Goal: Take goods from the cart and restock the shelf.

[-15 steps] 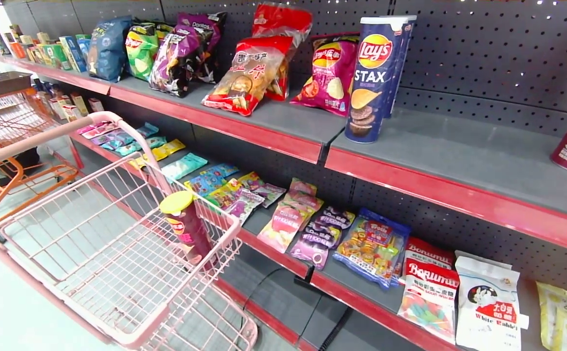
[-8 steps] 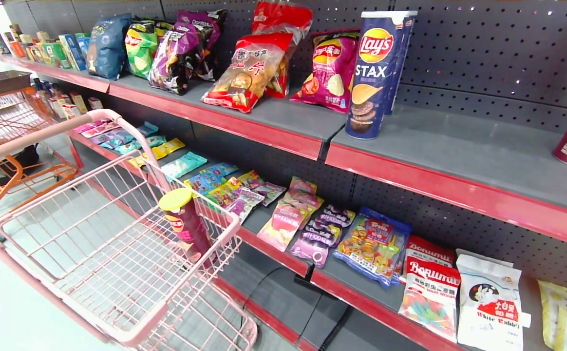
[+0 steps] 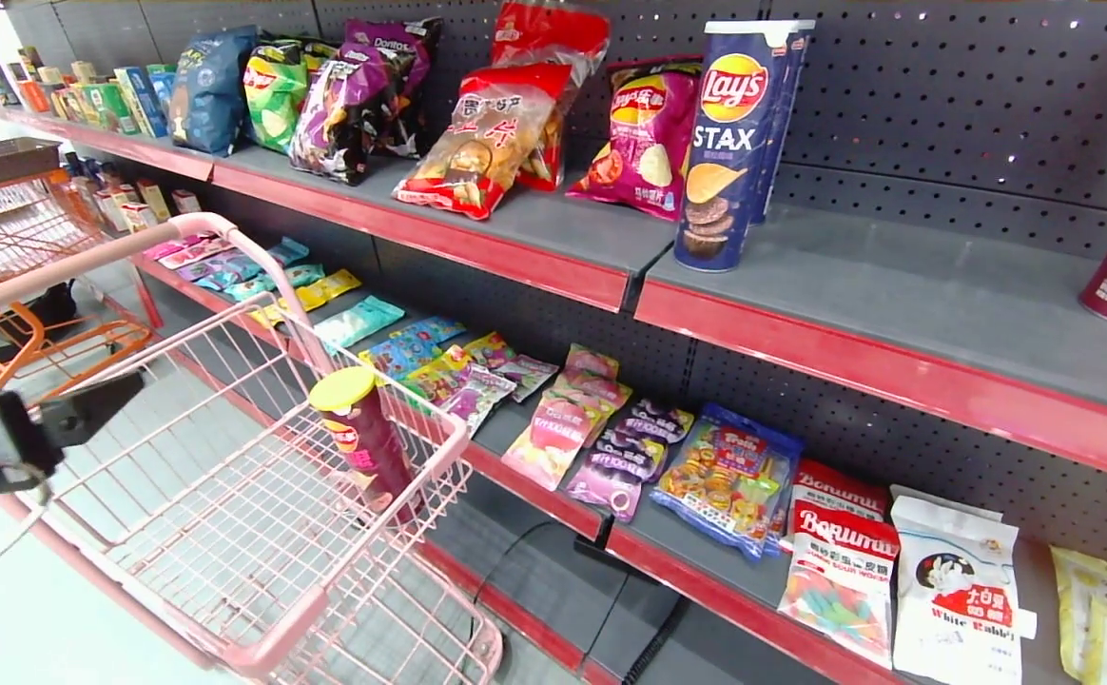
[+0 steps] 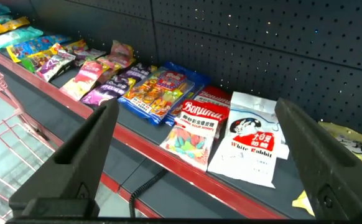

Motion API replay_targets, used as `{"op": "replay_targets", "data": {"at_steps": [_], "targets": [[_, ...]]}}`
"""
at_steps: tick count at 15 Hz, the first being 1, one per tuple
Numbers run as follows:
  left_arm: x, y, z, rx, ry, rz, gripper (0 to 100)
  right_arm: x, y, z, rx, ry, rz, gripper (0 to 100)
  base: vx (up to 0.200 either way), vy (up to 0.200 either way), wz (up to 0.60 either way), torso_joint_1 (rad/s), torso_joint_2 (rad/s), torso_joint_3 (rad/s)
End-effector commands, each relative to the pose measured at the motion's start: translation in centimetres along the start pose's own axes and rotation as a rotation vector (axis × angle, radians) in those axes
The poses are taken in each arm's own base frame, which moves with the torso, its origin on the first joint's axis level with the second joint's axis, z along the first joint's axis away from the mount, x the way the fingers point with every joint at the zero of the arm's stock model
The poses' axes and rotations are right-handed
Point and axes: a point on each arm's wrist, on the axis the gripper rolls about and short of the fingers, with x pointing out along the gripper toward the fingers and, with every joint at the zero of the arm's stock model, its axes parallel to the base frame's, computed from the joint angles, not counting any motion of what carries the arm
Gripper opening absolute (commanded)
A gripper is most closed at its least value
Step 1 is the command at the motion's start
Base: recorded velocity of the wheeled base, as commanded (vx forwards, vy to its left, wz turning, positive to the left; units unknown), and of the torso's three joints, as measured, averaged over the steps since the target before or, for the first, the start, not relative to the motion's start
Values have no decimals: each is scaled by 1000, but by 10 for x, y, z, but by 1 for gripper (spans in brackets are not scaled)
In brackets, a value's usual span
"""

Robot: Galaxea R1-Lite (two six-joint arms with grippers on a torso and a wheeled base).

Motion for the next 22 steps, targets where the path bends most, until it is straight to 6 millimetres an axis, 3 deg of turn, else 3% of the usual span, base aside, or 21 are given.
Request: {"op": "replay_targets", "data": {"at_steps": [1, 3, 7, 13, 22], "targets": [[98, 3, -32, 59, 184, -97, 100, 0, 0, 0, 0, 0, 0, 100, 0, 0, 0, 0, 0, 0], [120, 3, -47, 89, 225, -123, 100, 0, 0, 0, 0, 0, 0, 100, 0, 0, 0, 0, 0, 0], [135, -23, -64, 122, 275, -273, 100, 0, 0, 0, -2, 0, 0, 100, 0, 0, 0, 0, 0, 0], [171, -34, -91, 138, 262, -314, 100, 0, 0, 0, -6, 0, 2, 100, 0, 0, 0, 0, 0, 0], [203, -52, -105, 153, 247, -353, 100, 0, 0, 0, -6, 0, 0, 100, 0, 0, 0, 0, 0, 0]]}}
